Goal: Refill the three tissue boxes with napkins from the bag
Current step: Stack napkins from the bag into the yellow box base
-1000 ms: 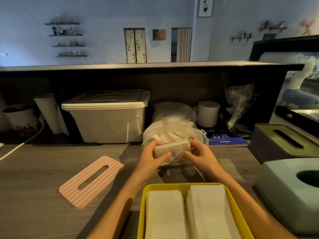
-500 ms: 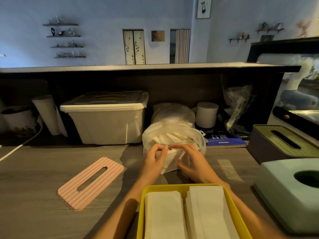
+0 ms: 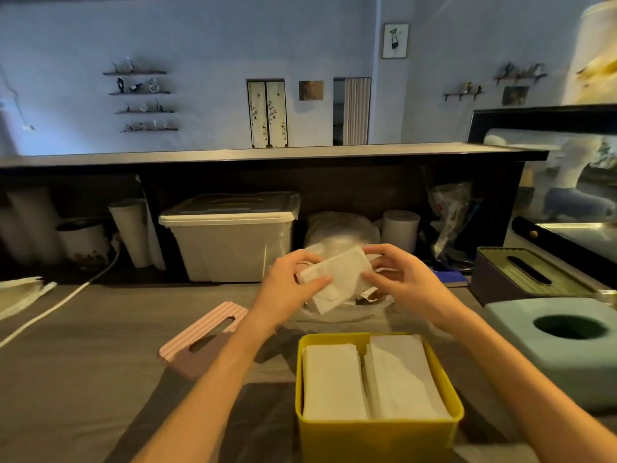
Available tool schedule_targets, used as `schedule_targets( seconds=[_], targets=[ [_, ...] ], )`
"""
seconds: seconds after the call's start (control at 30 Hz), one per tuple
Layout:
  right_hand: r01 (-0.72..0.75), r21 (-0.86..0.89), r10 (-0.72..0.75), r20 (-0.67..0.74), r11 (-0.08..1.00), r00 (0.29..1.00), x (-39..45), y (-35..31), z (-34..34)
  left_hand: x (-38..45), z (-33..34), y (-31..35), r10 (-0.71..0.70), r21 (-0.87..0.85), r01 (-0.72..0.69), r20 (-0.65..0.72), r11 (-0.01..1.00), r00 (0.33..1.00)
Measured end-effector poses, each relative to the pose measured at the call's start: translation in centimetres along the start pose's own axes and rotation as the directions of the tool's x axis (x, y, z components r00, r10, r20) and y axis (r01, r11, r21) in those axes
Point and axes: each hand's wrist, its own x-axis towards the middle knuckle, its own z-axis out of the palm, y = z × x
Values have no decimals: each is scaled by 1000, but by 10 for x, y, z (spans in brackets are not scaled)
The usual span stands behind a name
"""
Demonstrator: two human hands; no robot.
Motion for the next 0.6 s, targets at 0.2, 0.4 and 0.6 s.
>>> schedule_targets(
  seconds=[0.2, 0.4, 0.6],
  targets=[
    [-122, 248, 130, -18, 961, 991, -23, -58, 5, -34, -18, 49, -82, -90, 106, 240, 990, 967],
    [-357, 267, 303, 223, 895, 927, -62, -74, 14, -67, -21, 63, -132, -231, 190, 244, 954, 961],
    [-424, 148, 387, 225, 894, 894, -80, -70, 24, -89, -23, 64, -184, -44, 195, 179, 980, 966]
  ],
)
